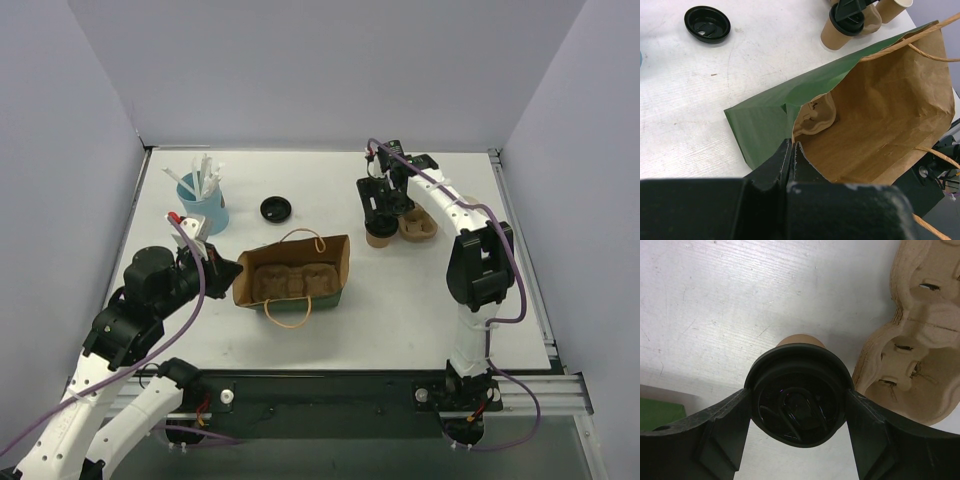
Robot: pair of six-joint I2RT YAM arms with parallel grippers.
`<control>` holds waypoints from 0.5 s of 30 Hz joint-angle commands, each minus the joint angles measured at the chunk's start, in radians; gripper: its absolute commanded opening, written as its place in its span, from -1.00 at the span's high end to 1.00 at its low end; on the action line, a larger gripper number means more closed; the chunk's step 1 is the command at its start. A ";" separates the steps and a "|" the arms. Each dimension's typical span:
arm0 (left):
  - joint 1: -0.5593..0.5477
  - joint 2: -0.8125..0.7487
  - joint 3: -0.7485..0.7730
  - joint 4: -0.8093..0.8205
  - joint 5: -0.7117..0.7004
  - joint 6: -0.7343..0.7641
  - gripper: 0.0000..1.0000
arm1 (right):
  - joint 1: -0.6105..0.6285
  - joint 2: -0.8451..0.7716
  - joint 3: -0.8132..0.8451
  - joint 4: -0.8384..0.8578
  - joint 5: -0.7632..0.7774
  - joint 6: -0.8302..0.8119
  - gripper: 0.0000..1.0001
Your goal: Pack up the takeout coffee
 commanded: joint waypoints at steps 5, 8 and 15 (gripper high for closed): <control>0.004 0.008 0.047 0.013 0.012 -0.003 1.00 | 0.004 -0.027 -0.039 -0.037 0.032 -0.007 -0.22; 0.004 0.013 0.050 0.012 0.009 -0.001 1.00 | 0.005 -0.033 -0.039 -0.037 0.035 -0.005 -0.10; 0.004 0.019 0.035 0.045 0.004 0.006 1.00 | 0.022 -0.137 0.031 -0.111 0.049 -0.002 0.03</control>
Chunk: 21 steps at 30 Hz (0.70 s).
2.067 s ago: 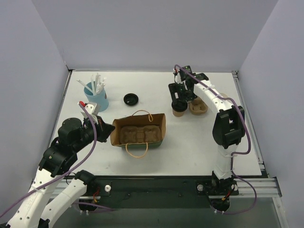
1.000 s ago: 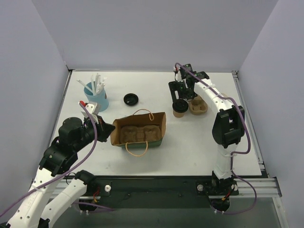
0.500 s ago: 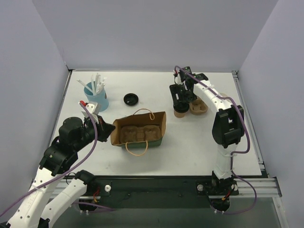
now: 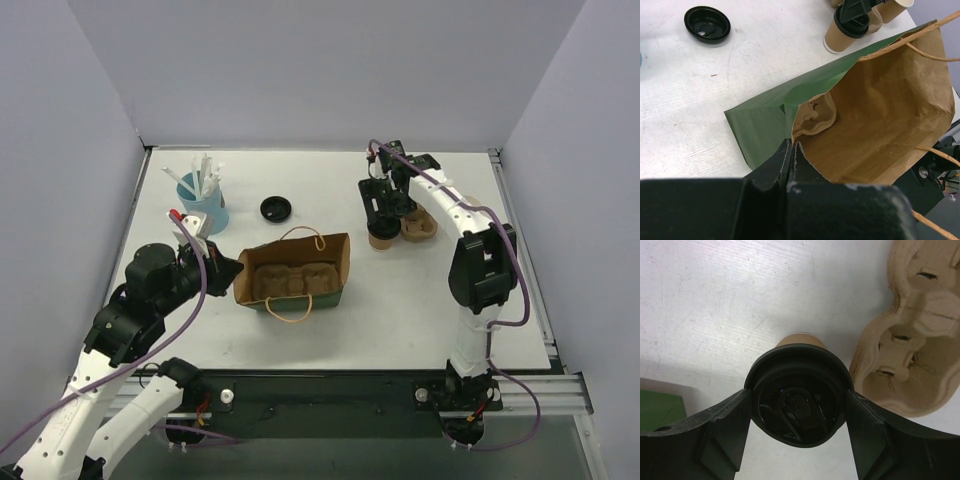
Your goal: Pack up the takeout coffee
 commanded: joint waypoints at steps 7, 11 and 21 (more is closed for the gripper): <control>0.004 0.054 0.057 0.031 0.029 0.003 1.00 | 0.052 -0.318 0.117 -0.191 0.052 -0.025 0.10; 0.003 0.063 0.069 0.030 0.018 -0.006 1.00 | 0.101 -0.453 0.154 -0.217 0.029 -0.004 0.14; -0.003 0.068 0.069 0.028 -0.002 -0.023 1.00 | 0.336 -0.671 0.246 -0.202 -0.018 -0.002 0.17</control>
